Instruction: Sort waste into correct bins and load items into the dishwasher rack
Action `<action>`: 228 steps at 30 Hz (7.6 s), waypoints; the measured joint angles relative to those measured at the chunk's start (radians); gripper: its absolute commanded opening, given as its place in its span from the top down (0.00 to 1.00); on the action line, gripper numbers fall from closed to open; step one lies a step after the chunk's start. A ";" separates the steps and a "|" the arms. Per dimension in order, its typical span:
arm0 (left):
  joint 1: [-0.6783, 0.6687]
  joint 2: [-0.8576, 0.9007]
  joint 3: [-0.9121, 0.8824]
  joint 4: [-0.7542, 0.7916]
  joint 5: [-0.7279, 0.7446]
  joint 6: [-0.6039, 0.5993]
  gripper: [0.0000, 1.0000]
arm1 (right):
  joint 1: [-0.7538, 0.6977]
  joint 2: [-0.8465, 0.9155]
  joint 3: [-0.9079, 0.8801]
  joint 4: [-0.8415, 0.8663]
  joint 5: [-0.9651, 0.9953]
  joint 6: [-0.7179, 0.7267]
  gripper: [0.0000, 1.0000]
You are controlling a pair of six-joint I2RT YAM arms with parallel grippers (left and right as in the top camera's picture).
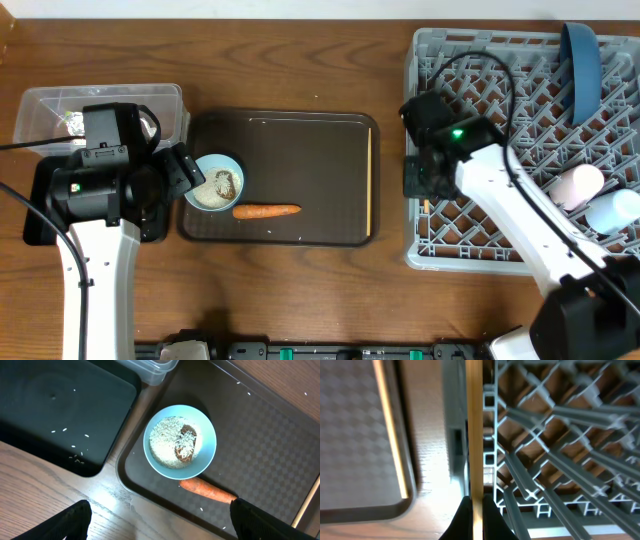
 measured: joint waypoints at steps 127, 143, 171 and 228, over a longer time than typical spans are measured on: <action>0.000 0.000 0.000 -0.011 0.000 0.000 0.11 | 0.000 0.023 -0.048 0.103 0.091 -0.025 0.64; 0.000 0.008 0.000 -0.011 0.033 -0.003 0.10 | 0.065 -0.052 0.190 0.123 -0.193 -0.327 0.44; -0.364 0.462 -0.111 0.146 0.110 -0.845 0.02 | -0.233 -0.173 0.188 -0.104 -0.084 -0.307 0.23; -0.377 0.640 -0.135 0.091 -0.035 -0.696 0.79 | -0.234 -0.173 0.188 -0.125 -0.058 -0.307 0.27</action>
